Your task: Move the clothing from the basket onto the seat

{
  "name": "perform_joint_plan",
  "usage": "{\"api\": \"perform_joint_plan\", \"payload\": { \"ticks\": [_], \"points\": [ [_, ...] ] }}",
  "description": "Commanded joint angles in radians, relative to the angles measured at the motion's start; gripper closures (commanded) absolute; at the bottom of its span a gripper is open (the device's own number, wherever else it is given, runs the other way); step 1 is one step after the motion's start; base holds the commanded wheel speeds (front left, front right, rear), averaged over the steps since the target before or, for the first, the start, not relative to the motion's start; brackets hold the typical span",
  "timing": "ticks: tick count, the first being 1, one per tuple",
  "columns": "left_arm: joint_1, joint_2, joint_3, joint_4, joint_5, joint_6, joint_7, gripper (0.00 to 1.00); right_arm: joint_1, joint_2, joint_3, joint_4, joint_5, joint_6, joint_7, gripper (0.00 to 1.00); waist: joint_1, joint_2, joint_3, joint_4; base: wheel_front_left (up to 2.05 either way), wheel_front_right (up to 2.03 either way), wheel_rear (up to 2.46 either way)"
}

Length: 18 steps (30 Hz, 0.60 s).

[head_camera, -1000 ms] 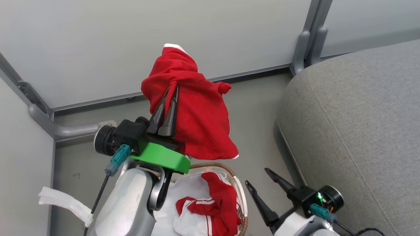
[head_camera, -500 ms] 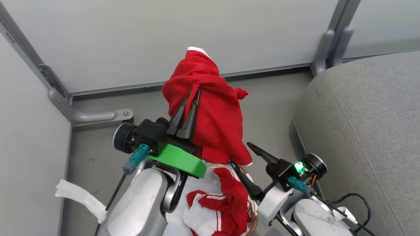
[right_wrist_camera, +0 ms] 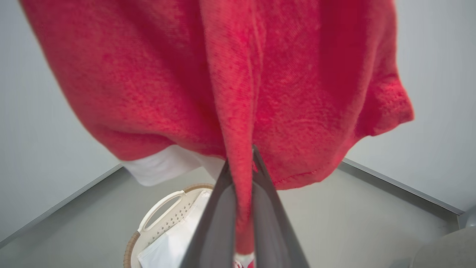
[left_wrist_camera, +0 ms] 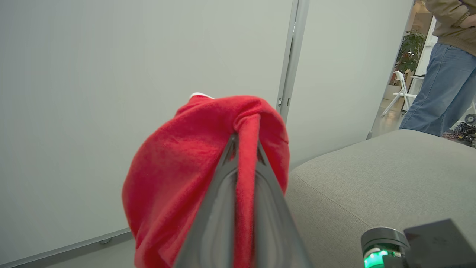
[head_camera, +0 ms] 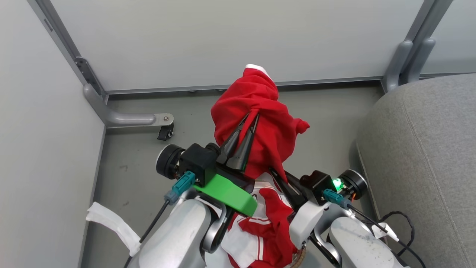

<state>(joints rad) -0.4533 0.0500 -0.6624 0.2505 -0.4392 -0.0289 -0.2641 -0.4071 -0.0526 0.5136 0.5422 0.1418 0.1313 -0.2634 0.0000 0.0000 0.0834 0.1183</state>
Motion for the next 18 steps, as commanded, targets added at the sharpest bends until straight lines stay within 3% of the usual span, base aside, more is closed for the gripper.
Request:
{"api": "perform_joint_plan", "payload": {
  "ticks": [1,18],
  "points": [
    [-0.021,0.001,-0.003,-0.005,-0.009,0.003,-0.001,1.0,-0.011,-0.001,0.004,0.006,0.012,-0.001,-0.002,1.0,0.0,0.0,0.004,0.003,0.0,0.0,0.0],
    [-0.034,0.001,0.01,-0.005,-0.001,0.012,-0.001,1.0,-0.012,-0.001,0.039,0.041,0.081,-0.001,-0.001,1.0,0.0,0.0,0.01,-0.015,0.0,0.0,0.0]
  ]
}}
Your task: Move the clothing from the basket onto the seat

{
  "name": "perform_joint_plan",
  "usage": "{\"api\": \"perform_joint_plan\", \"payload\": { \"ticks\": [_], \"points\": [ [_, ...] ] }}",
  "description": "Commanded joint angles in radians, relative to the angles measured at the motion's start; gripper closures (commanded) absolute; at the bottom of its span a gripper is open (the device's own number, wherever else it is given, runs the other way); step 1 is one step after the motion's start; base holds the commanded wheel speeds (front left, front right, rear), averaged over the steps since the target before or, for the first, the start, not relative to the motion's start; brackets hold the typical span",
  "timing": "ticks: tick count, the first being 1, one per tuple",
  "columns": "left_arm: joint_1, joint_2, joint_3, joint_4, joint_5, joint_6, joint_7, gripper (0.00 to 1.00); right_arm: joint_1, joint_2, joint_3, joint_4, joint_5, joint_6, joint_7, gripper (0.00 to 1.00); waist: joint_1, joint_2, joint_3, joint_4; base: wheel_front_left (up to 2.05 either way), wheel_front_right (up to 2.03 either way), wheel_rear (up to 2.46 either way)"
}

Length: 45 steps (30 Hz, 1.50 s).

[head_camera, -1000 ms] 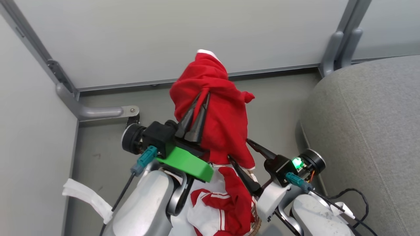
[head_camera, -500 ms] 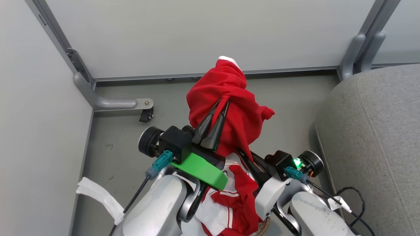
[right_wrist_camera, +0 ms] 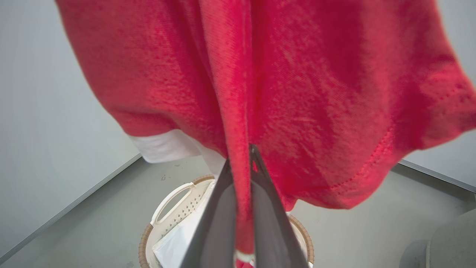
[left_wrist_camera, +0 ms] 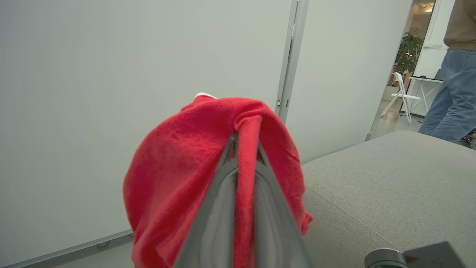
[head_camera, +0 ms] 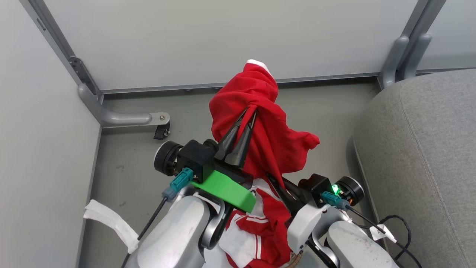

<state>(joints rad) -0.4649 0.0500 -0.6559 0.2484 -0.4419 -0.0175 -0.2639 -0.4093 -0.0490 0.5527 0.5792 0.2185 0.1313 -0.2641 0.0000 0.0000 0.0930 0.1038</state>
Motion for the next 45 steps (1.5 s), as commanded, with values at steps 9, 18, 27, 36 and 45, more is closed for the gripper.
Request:
{"api": "perform_joint_plan", "payload": {
  "ticks": [9,18,27,36,45],
  "points": [
    [-0.018,0.001,0.001,0.0,0.006,0.002,-0.001,1.0,-0.011,-0.005,-0.003,-0.007,0.01,-0.001,-0.001,1.0,0.0,0.0,0.001,-0.01,0.0,0.0,0.0],
    [-0.015,0.001,0.019,-0.022,0.028,0.007,-0.001,0.78,-0.006,-0.005,-0.011,-0.019,0.001,-0.001,0.0,1.0,0.0,0.0,0.003,-0.03,0.0,0.0,0.0],
    [0.008,0.001,0.056,0.009,0.052,0.003,0.0,0.0,0.001,-0.005,-0.012,-0.071,0.013,-0.001,-0.001,1.0,0.0,0.0,0.008,-0.143,0.0,0.0,0.0],
    [0.033,0.002,0.096,0.047,0.121,-0.018,0.0,0.0,0.027,-0.004,-0.033,-0.134,0.034,-0.001,-0.001,1.0,0.0,0.0,0.015,-0.358,0.0,0.0,0.0],
    [0.073,0.002,0.147,0.063,0.152,-0.047,0.0,0.0,0.059,-0.015,-0.088,-0.189,0.045,-0.001,-0.001,1.0,0.0,0.0,0.042,-0.554,0.0,0.0,0.0]
  ]
}}
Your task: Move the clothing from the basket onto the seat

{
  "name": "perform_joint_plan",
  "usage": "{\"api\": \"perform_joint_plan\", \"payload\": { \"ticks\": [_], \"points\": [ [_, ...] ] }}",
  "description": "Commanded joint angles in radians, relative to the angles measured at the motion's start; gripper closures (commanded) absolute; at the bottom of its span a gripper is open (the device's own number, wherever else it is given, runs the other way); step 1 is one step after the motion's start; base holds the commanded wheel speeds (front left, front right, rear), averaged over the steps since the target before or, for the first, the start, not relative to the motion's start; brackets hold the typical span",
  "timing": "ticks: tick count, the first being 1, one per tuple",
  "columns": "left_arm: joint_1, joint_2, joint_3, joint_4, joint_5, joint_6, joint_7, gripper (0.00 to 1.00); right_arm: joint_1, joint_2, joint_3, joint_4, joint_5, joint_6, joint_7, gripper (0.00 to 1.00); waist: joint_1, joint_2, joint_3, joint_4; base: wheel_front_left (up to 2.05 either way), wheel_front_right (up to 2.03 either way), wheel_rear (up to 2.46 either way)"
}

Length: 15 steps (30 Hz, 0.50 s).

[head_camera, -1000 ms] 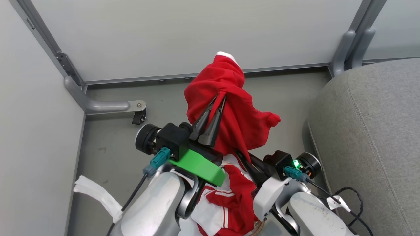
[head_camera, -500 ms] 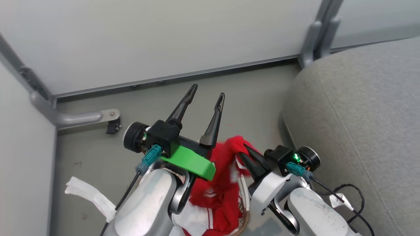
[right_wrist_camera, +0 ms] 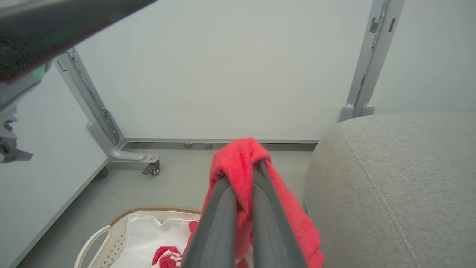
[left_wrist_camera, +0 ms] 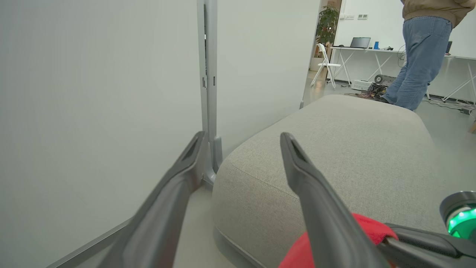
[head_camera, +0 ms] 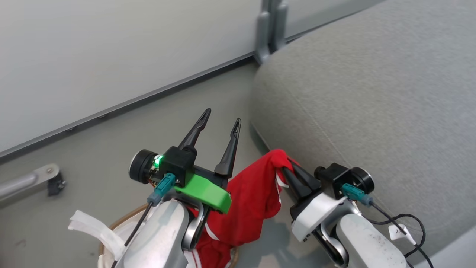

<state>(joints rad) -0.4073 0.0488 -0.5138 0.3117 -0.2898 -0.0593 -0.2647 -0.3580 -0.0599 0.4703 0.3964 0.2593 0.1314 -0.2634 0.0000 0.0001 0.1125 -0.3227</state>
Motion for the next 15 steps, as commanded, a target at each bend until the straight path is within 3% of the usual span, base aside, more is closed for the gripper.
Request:
{"api": "perform_joint_plan", "payload": {
  "ticks": [1,6,15],
  "points": [
    [0.019,0.004,0.014,0.0,0.005,-0.008,0.0,0.0,0.01,-0.004,-0.013,-0.013,0.003,-0.001,-0.002,1.0,0.0,-0.0001,0.026,-0.148,0.0,0.0,0.0],
    [0.045,0.003,0.029,0.011,0.023,-0.025,0.0,0.0,0.019,-0.002,-0.062,-0.042,0.004,-0.001,-0.002,1.0,0.0,-0.0001,0.037,-0.212,0.0,0.0,0.0],
    [0.056,0.005,0.005,0.041,0.027,-0.047,0.0,0.0,-0.07,-0.076,-0.234,-0.077,-0.038,-0.001,-0.002,1.0,0.0,-0.0001,0.092,-0.226,0.0,0.0,0.0]
  ]
}}
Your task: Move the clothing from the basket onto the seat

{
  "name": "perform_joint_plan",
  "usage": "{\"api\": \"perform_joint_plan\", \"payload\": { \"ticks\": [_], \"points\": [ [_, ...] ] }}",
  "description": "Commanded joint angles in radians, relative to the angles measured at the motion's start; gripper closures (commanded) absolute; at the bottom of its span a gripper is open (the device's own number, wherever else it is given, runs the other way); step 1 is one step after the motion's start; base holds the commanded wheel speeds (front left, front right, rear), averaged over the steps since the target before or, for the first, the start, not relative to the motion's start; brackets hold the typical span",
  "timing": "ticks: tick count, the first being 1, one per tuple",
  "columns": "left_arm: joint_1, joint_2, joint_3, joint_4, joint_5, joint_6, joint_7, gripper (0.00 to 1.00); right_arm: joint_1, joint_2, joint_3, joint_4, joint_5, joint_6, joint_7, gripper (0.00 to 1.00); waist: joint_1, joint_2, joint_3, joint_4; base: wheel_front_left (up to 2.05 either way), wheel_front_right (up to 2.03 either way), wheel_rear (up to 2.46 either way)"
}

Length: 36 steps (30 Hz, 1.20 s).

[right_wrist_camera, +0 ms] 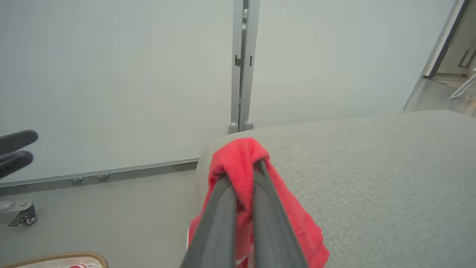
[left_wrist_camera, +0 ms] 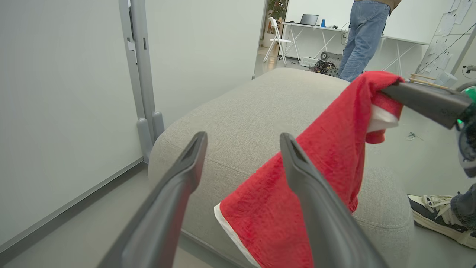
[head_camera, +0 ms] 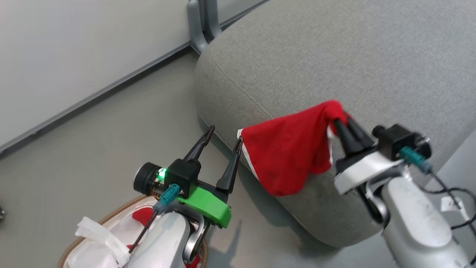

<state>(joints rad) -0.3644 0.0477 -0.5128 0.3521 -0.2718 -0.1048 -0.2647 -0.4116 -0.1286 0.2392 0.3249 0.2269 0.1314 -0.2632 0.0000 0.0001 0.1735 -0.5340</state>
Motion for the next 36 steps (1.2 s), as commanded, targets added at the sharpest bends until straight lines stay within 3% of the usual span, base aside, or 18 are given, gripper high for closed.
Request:
{"api": "perform_joint_plan", "payload": {
  "ticks": [1,6,19,27,36],
  "points": [
    [0.011,0.006,0.004,0.004,0.013,-0.003,0.0,0.0,-0.039,-0.024,-0.013,-0.006,-0.011,-0.001,-0.002,1.0,0.0,-0.0001,0.041,-0.015,0.0,0.0,0.0],
    [-0.015,0.005,0.005,0.023,0.045,-0.009,0.0,0.0,-0.168,-0.113,-0.054,0.004,-0.033,-0.001,-0.002,1.0,0.0,-0.0001,0.109,-0.001,0.0,0.0,0.0],
    [-0.132,0.006,0.006,0.05,0.117,-0.023,0.0,0.0,-0.559,-0.317,-0.225,0.067,-0.096,-0.001,-0.002,1.0,0.0,-0.0001,0.325,0.152,0.0,0.0,0.0],
    [-0.173,0.005,0.012,0.044,0.132,-0.024,0.0,0.0,-0.635,-0.315,-0.304,0.195,-0.176,-0.001,-0.001,1.0,0.0,-0.0001,0.406,0.23,0.0,0.0,0.0],
    [-0.178,0.005,0.008,0.052,0.131,-0.025,0.0,0.0,-0.493,-0.232,-0.414,0.409,-0.249,-0.001,-0.001,1.0,0.0,-0.0001,0.433,0.261,0.0,0.0,0.0]
  ]
}}
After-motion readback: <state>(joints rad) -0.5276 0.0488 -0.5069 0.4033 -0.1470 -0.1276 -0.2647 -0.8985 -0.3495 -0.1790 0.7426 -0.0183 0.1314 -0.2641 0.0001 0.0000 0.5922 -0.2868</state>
